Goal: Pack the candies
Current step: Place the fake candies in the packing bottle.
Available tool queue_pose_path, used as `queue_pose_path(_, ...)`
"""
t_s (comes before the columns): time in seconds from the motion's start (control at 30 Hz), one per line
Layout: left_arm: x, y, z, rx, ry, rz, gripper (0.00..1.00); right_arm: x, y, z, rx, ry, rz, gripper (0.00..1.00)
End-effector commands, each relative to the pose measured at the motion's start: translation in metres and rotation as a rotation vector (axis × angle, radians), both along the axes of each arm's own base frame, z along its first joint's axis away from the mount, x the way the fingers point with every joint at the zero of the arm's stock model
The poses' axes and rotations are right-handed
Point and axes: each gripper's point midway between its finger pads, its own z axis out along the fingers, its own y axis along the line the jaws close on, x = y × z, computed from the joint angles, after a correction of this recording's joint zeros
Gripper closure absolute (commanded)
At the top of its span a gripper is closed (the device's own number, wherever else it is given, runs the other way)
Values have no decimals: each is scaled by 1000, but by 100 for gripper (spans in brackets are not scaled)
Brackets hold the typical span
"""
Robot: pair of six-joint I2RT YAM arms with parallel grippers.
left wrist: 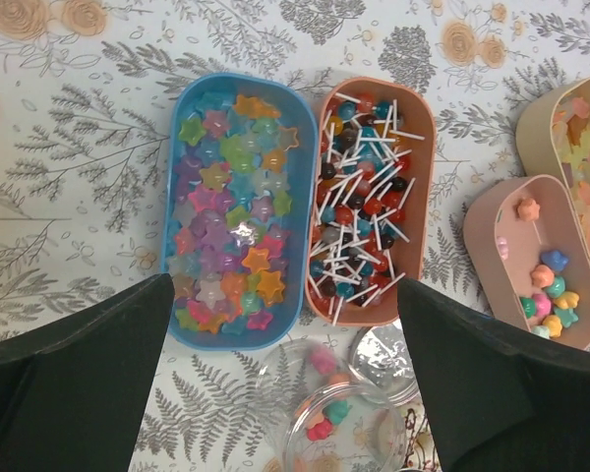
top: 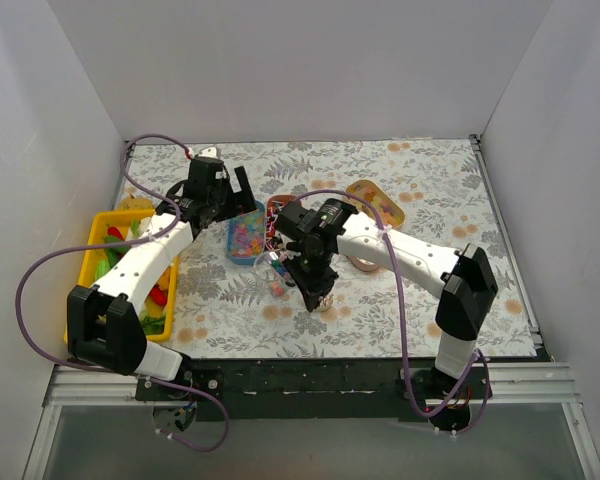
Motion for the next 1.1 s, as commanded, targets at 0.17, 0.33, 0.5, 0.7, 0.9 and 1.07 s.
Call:
queue_pose_path(0.17, -17, 21, 7, 20, -27, 59, 2, -27, 30, 10, 80, 219, 17, 99)
queue_pose_path(0.33, -21, 21, 7, 8, -34, 58, 2, -29, 36, 8, 80, 284, -3, 99)
queue_pose_path(0.5, -24, 22, 6, 11, -29, 55, 2, -24, 43, 9, 132, 345, -50, 99)
queue_pose_path(0.7, -24, 21, 10, 10, -38, 46, 2, -25, 49, 16, 195, 429, -76, 99)
queue_pose_path(0.9, -23, 21, 15, 7, -50, 49, 2, -27, 53, 26, 265, 574, -136, 99)
queue_pose_path(1.07, -22, 21, 16, 7, -52, 53, 2, -28, 51, 34, 291, 662, -180, 99)
